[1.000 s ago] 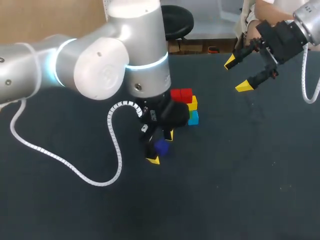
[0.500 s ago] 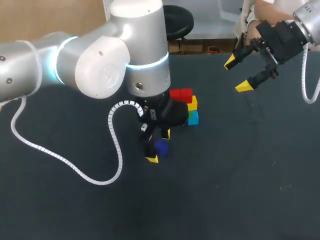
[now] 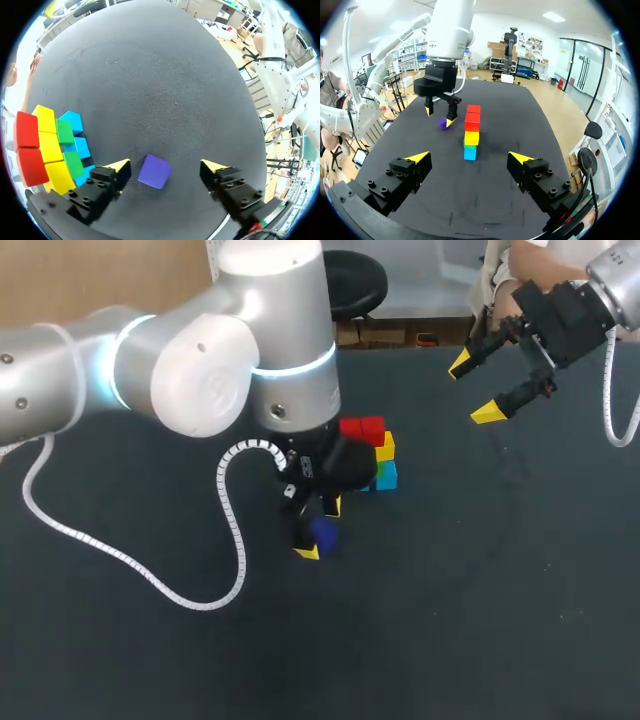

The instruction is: Place the blue cubes, place green cubes on the blue cubes, place the yellow cubes on the green cubes, then place the red cubes on the yellow cubes, and place purple cube on the red cubes.

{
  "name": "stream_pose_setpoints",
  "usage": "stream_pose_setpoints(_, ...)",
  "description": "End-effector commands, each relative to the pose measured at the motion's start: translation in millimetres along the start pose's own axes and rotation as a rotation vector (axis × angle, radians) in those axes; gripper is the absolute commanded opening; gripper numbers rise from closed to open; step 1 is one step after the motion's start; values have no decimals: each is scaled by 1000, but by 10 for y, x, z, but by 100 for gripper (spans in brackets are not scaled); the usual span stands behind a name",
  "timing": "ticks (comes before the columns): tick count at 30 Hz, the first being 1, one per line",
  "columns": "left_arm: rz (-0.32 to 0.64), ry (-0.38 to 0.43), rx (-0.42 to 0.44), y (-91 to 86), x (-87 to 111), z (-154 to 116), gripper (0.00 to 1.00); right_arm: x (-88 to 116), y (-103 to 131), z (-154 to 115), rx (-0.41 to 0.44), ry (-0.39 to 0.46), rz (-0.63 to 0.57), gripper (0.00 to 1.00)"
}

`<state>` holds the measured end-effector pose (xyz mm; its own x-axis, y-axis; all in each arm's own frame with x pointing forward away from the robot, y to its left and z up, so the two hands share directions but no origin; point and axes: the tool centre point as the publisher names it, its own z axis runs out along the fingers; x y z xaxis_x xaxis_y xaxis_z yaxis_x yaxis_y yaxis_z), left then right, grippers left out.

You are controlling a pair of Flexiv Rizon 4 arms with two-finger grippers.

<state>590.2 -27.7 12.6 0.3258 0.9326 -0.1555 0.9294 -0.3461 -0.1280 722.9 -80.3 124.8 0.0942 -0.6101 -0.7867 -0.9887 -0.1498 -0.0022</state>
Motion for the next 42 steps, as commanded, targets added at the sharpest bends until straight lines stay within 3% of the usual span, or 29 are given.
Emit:
stream_pose_setpoints(1,-5,2,13,-4,8,37,72,-3,5,-1,1,1,1,100)
stream_pose_setpoints(4,-10,-2,22,-13,16,67,80,-3,5,-1,1,1,1,100)
stream_pose_setpoints(6,-11,-2,25,-15,16,69,78,-3,5,-1,1,1,1,100)
stream_pose_setpoints(10,-11,0,25,-20,16,66,49,-3,5,-1,1,1,1,100)
stream_pose_setpoints(12,-14,0,26,-42,11,74,39,-3,5,-1,1,1,1,100)
stream_pose_setpoints(13,-18,-2,27,-56,11,85,30,-3,5,-1,1,1,1,100)
stream_pose_setpoints(15,-42,-6,30,-98,20,109,2,-3,5,-1,1,1,1,100)
stream_pose_setpoints(16,-59,-12,29,-122,27,117,0,-3,5,-1,1,1,1,100)
stream_pose_setpoints(21,-201,-6,58,-292,4,134,0,-3,5,-1,1,1,1,100)
stream_pose_setpoints(29,-372,-44,15,-530,-184,70,0,-3,5,-1,1,1,1,100)
stream_pose_setpoints(35,-416,-50,-2,-540,-233,-5,0,-3,5,-1,1,1,1,100)
stream_pose_setpoints(36,-417,-47,-4,-530,-249,-20,3,-3,5,-1,1,1,1,100)
stream_pose_setpoints(37,-415,-45,-8,-522,-263,-32,16,-3,5,-1,1,1,1,100)
stream_pose_setpoints(39,-414,-20,-12,-506,-289,-38,18,-3,5,-1,1,1,1,100)
stream_pose_setpoints(42,-426,-17,-44,-494,-310,-22,10,-3,5,-1,1,1,1,100)
